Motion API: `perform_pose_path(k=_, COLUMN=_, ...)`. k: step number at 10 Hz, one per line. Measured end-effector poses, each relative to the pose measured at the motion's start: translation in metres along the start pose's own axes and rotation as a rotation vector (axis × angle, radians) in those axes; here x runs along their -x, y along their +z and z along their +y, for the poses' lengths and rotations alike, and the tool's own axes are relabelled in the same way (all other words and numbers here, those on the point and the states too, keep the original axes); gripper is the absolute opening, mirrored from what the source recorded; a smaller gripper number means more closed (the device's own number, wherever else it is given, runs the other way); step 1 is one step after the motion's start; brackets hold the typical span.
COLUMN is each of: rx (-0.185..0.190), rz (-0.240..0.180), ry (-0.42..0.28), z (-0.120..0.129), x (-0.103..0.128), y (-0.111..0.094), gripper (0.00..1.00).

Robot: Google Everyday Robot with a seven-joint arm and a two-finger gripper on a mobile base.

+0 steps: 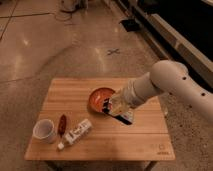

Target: Place the eraser in the ceramic cup

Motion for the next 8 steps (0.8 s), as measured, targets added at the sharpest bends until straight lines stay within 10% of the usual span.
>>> perform_pose_path(k=8, rx=0.132, rz=-0.116, ry=-0.149, z=0.019, x=0.125, y=0.099, gripper=0.00)
